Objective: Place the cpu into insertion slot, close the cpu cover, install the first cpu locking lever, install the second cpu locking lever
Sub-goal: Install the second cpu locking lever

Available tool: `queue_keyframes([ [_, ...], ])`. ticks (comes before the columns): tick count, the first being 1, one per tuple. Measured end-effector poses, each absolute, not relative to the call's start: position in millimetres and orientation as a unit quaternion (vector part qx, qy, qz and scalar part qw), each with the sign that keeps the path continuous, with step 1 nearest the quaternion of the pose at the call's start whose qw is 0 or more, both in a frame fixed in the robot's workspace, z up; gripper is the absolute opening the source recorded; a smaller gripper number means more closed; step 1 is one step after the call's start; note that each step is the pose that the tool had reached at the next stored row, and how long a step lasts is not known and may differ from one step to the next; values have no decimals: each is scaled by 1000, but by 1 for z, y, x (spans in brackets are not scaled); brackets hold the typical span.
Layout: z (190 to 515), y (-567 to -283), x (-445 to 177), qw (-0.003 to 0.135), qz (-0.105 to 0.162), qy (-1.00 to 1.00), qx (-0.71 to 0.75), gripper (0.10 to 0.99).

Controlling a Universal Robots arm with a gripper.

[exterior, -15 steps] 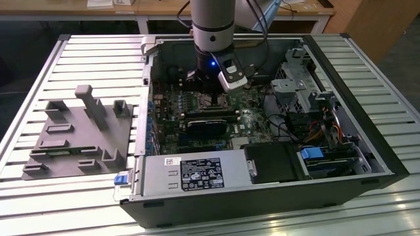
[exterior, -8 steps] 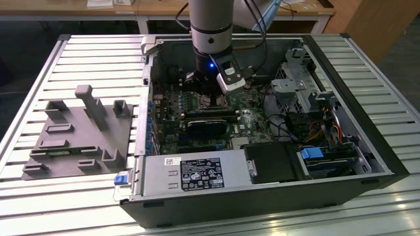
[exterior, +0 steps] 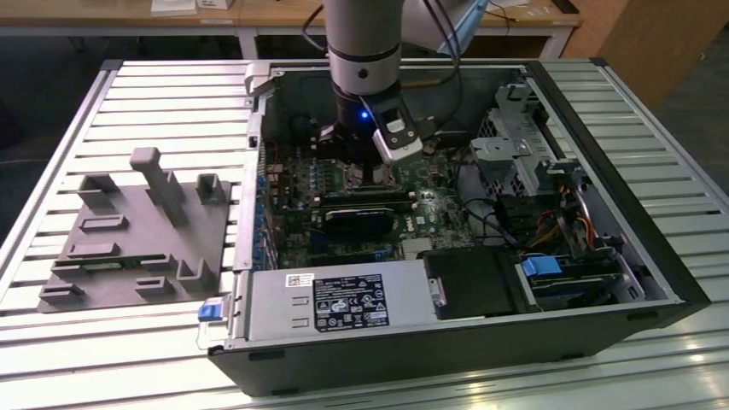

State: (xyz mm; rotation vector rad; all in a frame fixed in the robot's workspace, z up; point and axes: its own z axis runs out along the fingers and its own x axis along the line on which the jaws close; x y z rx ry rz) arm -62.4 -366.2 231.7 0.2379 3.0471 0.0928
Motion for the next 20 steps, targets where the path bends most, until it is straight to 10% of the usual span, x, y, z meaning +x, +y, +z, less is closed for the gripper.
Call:
queue_keyframes([
  [20,224,-388,-72,50,78,993,78,106],
])
